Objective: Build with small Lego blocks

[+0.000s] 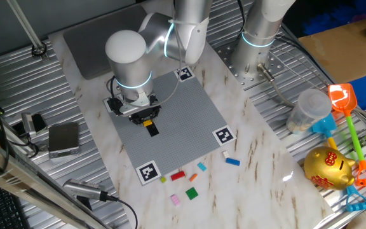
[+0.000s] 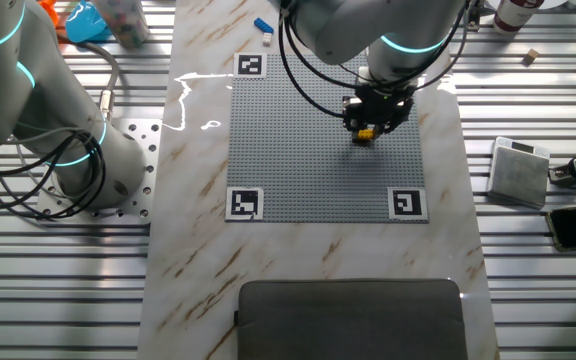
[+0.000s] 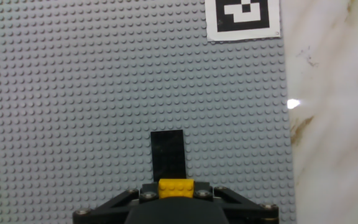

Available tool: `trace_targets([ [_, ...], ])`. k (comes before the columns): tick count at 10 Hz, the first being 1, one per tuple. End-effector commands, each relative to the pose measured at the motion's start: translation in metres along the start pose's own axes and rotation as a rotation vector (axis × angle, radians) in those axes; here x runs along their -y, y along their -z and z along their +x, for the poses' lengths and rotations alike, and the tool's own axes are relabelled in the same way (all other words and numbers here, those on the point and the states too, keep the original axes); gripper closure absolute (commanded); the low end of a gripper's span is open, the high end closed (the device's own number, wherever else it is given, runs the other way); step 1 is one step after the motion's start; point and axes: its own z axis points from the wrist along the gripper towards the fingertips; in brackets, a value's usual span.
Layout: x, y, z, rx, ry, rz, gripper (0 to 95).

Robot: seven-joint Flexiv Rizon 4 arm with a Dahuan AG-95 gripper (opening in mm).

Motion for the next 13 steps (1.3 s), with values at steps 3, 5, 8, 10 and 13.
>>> trace_targets([
  [3, -0.0018, -0.0009, 0.001, 0.007, 0.015, 0.002, 95.0],
  [5, -0.0021, -0.0013, 0.0009, 0.006, 0.02, 0.004, 95.0],
  [8, -0.0026, -0.0034, -0.0006, 0.002, 0.027, 0.012, 95.0],
  [10, -0.0043, -0.0047, -0.0002, -0.003, 0.033, 0.018, 95.0],
  [13, -0.0069, -0.0081, 0.0004, -0.003, 0.028, 0.028, 95.0],
])
